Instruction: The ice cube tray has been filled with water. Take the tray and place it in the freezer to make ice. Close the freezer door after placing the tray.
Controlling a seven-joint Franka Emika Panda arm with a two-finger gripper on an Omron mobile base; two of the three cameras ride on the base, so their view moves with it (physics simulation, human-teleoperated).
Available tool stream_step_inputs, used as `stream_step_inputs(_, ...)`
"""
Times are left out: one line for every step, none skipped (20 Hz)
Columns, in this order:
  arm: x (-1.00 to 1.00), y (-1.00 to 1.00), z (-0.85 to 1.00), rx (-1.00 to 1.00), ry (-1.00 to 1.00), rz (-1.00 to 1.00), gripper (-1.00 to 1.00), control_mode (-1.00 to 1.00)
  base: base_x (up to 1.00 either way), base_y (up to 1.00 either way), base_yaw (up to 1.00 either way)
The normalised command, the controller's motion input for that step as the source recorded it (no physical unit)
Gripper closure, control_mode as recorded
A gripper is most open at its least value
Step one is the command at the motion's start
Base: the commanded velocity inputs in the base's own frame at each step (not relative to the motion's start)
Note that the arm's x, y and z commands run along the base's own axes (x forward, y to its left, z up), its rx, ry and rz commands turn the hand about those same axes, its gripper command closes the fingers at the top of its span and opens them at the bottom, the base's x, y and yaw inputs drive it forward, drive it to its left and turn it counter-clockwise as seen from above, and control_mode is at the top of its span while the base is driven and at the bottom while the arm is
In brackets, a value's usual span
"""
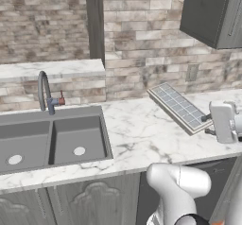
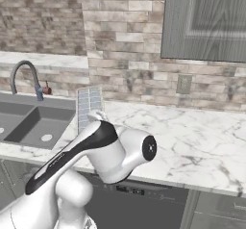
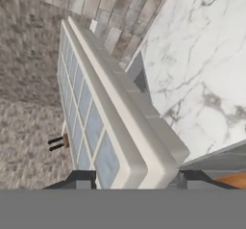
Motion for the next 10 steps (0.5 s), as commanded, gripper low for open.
stream_step_inputs(0.0,0.22,0.09,-0.03,0.0,0.07,1.0,-1.0,0.0,0.0,0.0)
stream_step_inputs(0.0,0.11,0.13,-0.02,0.0,0.06,1.0,-1.0,0.0,0.0,0.0)
stream_step_inputs(-0.05,0.03,0.14,-0.02,0.0,0.04,1.0,-1.0,0.0,0.0,0.0)
stream_step_inputs(-0.08,0.0,0.13,-0.02,0.0,0.04,1.0,-1.0,0.0,0.0,0.0)
stream_step_inputs(-0.06,0.0,0.06,-0.02,0.0,0.05,1.0,-1.0,0.0,0.0,0.0)
stream_step_inputs(-0.04,0.0,0.0,-0.02,-0.01,0.06,1.0,-1.0,0.0,0.0,0.0)
stream_step_inputs(-0.01,0.0,0.0,-0.02,0.0,0.07,1.0,-1.0,0.0,0.0,0.0)
stream_step_inputs(0.0,0.0,0.0,-0.02,0.0,0.08,1.0,-1.0,0.0,0.0,0.0)
stream_step_inputs(0.0,0.0,0.0,0.0,0.0,0.08,1.0,-1.0,0.0,0.0,0.0)
stream_step_inputs(0.0,0.0,0.0,0.0,0.0,0.0,1.0,-1.0,0.0,0.0,0.0)
